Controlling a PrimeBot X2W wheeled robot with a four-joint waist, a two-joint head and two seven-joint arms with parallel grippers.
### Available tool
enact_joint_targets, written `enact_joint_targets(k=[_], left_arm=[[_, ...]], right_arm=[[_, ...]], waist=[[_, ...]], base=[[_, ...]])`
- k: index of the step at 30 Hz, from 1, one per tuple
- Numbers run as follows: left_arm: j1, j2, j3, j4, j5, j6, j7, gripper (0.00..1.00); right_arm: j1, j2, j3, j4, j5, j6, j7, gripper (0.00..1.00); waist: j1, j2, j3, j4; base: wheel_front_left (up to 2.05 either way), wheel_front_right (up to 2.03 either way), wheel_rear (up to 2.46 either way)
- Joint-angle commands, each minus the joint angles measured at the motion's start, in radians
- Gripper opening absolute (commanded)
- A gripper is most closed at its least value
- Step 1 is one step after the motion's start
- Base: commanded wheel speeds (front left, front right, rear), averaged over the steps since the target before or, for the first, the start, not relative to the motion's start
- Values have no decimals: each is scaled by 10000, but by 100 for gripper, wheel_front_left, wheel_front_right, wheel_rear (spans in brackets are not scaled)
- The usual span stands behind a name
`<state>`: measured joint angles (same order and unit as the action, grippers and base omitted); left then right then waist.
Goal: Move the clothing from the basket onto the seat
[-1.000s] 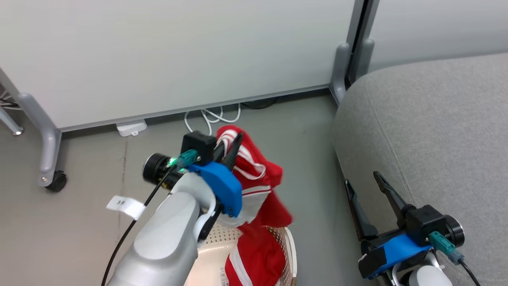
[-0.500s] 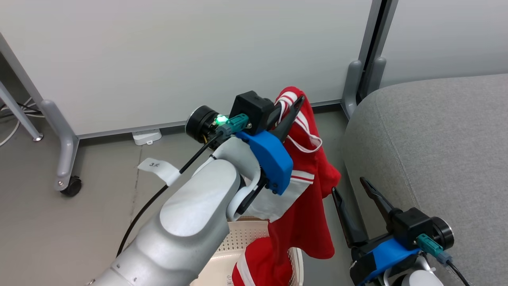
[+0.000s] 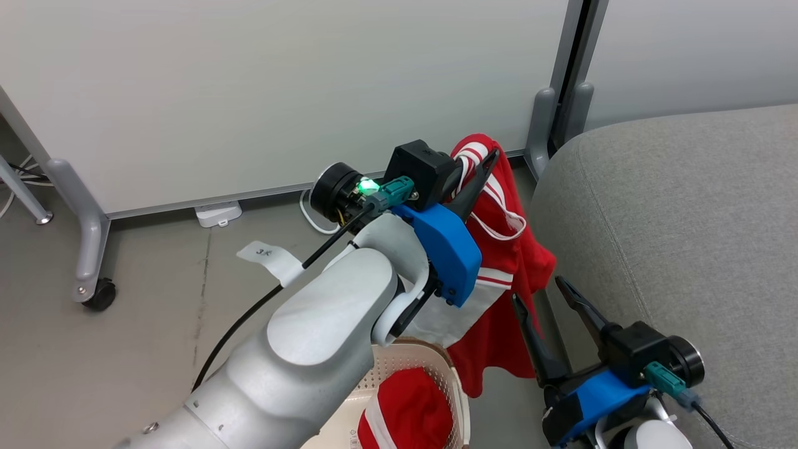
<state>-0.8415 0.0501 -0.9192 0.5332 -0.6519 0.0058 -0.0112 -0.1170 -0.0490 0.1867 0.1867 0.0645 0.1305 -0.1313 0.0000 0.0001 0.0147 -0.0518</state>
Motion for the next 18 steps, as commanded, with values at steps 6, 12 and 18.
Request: enact_joint_targets(k=[6,12,18], left_arm=[[-261,8,-285,-78,-209,198,-189,0],[-312,8,-525,-189,-383,275,-216,0],[-379,4,-793,-303,-616,206,-216,0]], right_arm=[[-663,-26,-134,314,-561,5,446,100],[-1271,-24,-309,921,-948,3,799,100],[-2364,-26,124,2373,-882,5,965,100]], waist=[[0,-1,72,76],[0,-1,100,162],[0,-1,112,277]], base=[[0,0,0],[0,0,0],[0,0,0]])
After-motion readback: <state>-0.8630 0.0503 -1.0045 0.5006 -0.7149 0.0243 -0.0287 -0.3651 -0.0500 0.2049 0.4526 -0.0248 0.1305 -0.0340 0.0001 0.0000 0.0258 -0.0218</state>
